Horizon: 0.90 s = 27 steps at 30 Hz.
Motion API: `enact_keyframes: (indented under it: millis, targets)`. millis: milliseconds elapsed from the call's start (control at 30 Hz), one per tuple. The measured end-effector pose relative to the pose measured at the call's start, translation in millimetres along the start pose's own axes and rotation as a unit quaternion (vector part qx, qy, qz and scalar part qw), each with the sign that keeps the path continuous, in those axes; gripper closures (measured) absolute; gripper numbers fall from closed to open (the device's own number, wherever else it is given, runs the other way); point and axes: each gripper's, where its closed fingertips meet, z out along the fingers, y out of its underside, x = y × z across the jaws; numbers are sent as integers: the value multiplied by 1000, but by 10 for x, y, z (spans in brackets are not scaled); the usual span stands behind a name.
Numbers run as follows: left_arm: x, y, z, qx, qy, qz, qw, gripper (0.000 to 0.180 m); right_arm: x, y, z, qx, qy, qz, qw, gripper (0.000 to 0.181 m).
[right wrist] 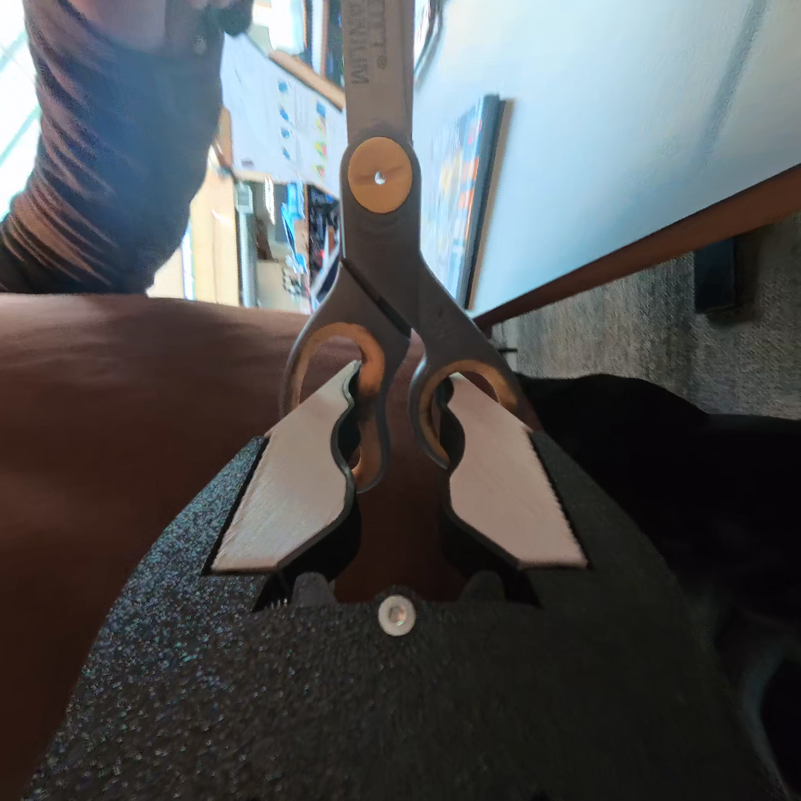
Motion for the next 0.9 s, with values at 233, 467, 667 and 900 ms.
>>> enact_keyframes:
  millis: [233, 467, 667, 900]
  targets:
    - [402, 330, -52, -35, 106, 121, 986, 180, 141, 260, -393, -221, 59, -43, 973, 150]
    - [691, 526, -80, -68, 149, 186, 969, 180, 146, 521, -310, -338, 42, -45, 939, 149]
    - [771, 589, -110, -80, 169, 196, 963, 180, 102, 570, -193, -339, 19, -42, 940, 149]
    - [810, 691, -135, -99, 202, 200, 954, 180, 121, 583, -245, -348, 31, -57, 935, 149]
